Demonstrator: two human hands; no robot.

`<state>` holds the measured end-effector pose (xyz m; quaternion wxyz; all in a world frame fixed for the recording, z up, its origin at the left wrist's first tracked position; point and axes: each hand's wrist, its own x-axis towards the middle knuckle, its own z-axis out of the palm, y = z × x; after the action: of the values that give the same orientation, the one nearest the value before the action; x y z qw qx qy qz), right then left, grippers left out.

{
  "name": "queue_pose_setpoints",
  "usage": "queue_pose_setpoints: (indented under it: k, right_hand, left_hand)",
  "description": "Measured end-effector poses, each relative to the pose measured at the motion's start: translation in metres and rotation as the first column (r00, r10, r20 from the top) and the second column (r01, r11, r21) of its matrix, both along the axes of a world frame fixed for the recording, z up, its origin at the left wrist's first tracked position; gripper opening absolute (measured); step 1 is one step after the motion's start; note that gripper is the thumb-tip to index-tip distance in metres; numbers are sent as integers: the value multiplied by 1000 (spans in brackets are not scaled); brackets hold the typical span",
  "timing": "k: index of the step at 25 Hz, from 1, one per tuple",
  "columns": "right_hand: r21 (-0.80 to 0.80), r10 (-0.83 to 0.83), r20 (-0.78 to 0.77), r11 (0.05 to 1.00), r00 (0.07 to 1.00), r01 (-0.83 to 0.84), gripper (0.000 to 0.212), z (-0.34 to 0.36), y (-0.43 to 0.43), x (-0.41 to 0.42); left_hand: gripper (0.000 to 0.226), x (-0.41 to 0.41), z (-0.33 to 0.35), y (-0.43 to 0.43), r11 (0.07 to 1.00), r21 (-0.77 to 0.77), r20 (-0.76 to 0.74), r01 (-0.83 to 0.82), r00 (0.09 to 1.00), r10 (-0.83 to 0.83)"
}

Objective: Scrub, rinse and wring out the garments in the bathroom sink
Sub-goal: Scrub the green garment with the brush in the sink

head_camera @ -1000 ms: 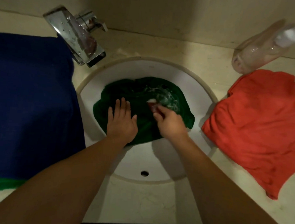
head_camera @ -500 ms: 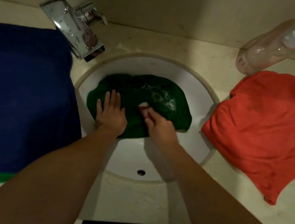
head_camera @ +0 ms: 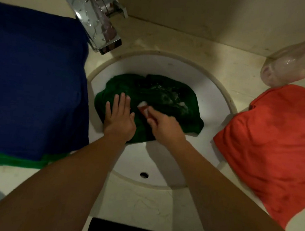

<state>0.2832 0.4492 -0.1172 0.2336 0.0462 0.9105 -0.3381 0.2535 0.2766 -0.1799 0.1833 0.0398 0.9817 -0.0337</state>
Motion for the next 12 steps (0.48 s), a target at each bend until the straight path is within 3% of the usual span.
queue_pose_setpoints:
  k: [2, 6, 9, 12]
  right_hand:
    - [124, 59, 54, 990, 997, -65, 40, -3, 36, -7]
    - [365, -130, 24, 924, 991, 112, 39, 9, 126, -33]
    - [186, -163, 26, 970, 986, 155, 38, 8, 81, -41]
    - [-21, -3, 11, 1000, 1000, 3, 43, -7, 24, -31]
  left_hand:
    - [63, -5, -1, -1, 1000, -10, 10, 30, 999, -30]
    - [64, -9, -1, -6, 999, -25, -6, 42, 999, -42]
    - [64, -3, 1, 0, 998, 21, 32, 52, 998, -53]
    - [64, 13, -1, 5, 991, 54, 41, 123, 991, -125]
